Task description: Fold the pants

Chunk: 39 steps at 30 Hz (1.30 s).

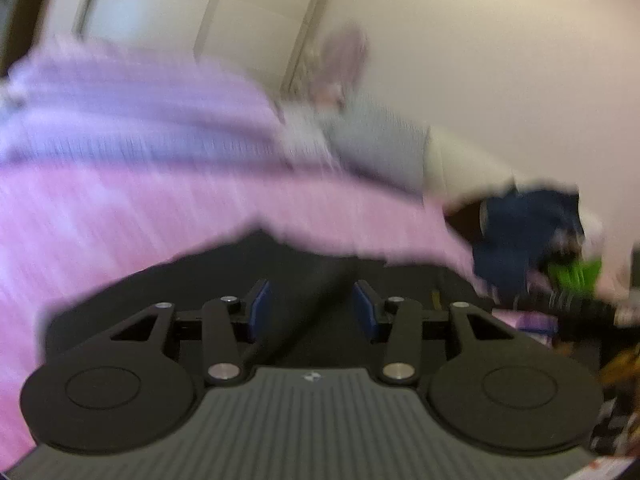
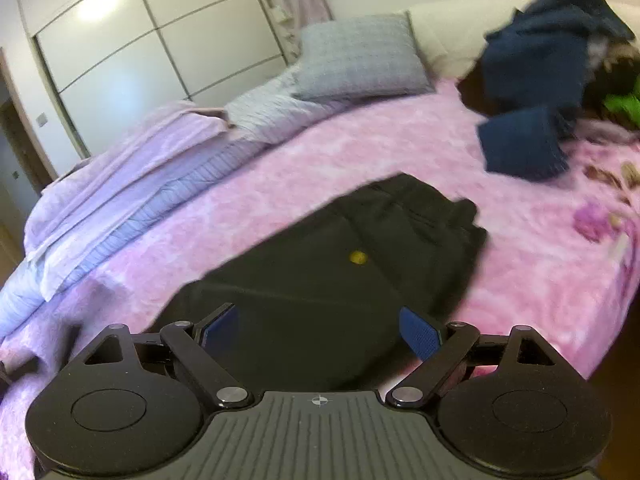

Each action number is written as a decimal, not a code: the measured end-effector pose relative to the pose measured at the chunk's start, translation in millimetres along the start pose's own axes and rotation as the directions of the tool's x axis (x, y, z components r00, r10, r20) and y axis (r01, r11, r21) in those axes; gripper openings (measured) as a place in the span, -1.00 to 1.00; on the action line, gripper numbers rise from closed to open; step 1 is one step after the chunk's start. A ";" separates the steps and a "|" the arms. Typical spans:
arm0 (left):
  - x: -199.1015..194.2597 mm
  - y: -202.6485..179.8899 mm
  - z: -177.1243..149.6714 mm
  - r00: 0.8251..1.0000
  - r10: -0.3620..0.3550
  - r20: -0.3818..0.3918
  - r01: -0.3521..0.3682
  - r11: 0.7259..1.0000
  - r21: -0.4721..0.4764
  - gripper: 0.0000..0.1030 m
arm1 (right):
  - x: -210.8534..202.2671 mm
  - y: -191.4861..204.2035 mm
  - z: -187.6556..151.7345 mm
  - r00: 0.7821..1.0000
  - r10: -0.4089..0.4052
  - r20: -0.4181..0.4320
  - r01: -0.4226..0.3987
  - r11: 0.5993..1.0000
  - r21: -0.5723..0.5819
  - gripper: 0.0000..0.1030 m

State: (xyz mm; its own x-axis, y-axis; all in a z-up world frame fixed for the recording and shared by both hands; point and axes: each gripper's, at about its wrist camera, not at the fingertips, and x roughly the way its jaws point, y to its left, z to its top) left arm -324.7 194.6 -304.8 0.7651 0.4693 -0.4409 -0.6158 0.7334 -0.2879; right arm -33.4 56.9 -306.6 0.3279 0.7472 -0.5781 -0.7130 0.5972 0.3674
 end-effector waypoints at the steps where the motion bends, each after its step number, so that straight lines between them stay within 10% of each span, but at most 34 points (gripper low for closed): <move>1: 5.4 1.9 -11.3 0.999 0.024 -0.039 -0.024 1.000 -0.003 -0.23 | 0.5 -2.3 -2.9 1.000 0.006 -0.014 -0.006 1.000 0.007 0.65; 7: -31.2 52.2 -32.4 0.989 0.131 -0.062 -0.137 0.985 -0.103 -0.25 | 27.7 15.7 -15.1 0.962 0.243 -0.123 -0.233 0.968 0.093 0.53; 10: -44.4 81.3 -33.5 0.979 0.192 -0.063 -0.199 0.969 -0.147 -0.25 | 61.0 33.7 -18.6 0.872 0.442 -0.208 -0.386 0.884 0.263 0.14; 14: -56.5 109.0 -40.0 0.967 0.241 -0.077 -0.252 0.944 -0.211 -0.25 | 104.9 52.8 -37.4 0.777 0.498 -0.384 -0.307 0.833 0.459 -0.20; 20: -65.4 125.9 -56.7 0.962 0.250 -0.113 -0.271 0.930 -0.248 -0.25 | 102.6 66.7 -39.9 0.817 0.362 -0.449 -0.169 0.895 0.413 -0.33; 27: -61.8 127.8 -60.8 0.971 0.215 -0.104 -0.235 0.939 -0.251 -0.25 | 98.9 52.9 -50.0 0.840 0.339 -0.424 -0.115 0.874 0.472 -0.32; 33: -57.6 126.6 -62.8 0.972 0.212 -0.106 -0.232 0.943 -0.240 -0.25 | 97.8 57.8 -58.8 0.885 0.344 -0.313 -0.188 0.880 0.436 -0.32; 35: -56.5 126.4 -62.9 0.970 0.217 -0.111 -0.238 0.942 -0.239 -0.26 | 90.8 56.8 -64.8 0.896 0.363 -0.256 -0.241 0.881 0.407 -0.86; 39: -55.9 120.1 -56.6 0.971 0.213 -0.113 -0.231 0.956 -0.183 -0.26 | 56.4 64.1 -60.3 0.913 0.396 -0.098 -0.361 0.896 0.259 -0.89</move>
State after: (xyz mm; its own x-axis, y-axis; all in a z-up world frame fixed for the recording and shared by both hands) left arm -452.0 228.5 -362.9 0.5902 0.5557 -0.5855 -0.7995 0.5026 -0.3289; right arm -97.9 119.7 -359.6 -0.0435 0.8902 -0.4536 -0.5968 0.3409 0.7263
